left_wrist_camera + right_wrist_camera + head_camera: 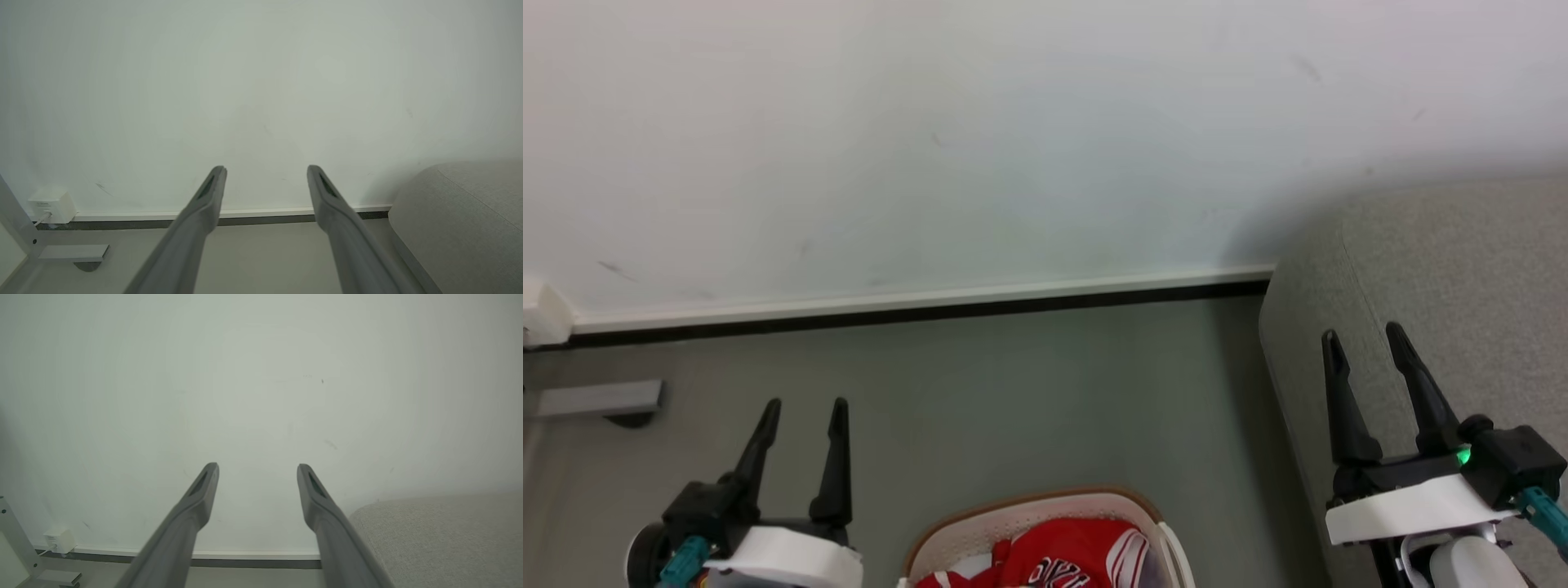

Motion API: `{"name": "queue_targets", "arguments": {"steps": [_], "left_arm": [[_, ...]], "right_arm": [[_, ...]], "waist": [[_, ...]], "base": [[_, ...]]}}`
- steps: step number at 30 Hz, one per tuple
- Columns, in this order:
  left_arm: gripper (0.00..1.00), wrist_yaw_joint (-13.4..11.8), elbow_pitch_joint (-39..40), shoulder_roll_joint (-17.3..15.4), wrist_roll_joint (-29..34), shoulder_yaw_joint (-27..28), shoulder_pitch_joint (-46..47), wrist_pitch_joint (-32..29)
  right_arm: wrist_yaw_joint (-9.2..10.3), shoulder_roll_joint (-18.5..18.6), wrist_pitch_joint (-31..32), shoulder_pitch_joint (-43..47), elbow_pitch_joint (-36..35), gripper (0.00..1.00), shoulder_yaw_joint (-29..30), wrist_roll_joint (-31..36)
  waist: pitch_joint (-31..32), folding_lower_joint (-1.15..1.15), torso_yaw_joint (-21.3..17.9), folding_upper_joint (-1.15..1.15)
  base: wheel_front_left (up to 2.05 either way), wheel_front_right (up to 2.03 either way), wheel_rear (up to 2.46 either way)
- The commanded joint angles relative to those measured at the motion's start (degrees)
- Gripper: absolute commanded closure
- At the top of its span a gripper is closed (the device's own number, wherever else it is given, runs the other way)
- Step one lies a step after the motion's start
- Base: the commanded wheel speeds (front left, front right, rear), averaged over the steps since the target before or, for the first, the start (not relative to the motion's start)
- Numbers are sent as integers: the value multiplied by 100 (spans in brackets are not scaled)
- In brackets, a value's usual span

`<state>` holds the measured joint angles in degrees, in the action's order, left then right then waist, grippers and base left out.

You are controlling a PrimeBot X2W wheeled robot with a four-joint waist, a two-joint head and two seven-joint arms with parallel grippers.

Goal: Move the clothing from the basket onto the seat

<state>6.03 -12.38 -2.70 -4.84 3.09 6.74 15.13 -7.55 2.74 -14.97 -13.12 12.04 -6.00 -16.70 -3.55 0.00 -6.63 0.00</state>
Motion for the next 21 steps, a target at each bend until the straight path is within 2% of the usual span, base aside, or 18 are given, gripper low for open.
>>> {"name": "queue_targets", "arguments": {"steps": [1, 12, 21], "left_arm": [[0, 29, -23, -35, -27, -22, 121, 4], [0, 129, -274, -186, -1, -215, 635, 4], [0, 143, -787, -424, -273, -825, 1209, 3]], "right_arm": [[12, 8, -14, -119, -63, 0, -8, -22], [12, 7, -14, -633, -396, 0, -66, -29], [12, 6, -14, -1019, -734, 0, -1, -59]], "waist": [[-234, 0, -104, 0], [-1090, 0, -370, 0], [-1929, 0, -513, 0]], "base": [[0, 0, 0], [0, 0, 0], [0, 0, 0]]}}
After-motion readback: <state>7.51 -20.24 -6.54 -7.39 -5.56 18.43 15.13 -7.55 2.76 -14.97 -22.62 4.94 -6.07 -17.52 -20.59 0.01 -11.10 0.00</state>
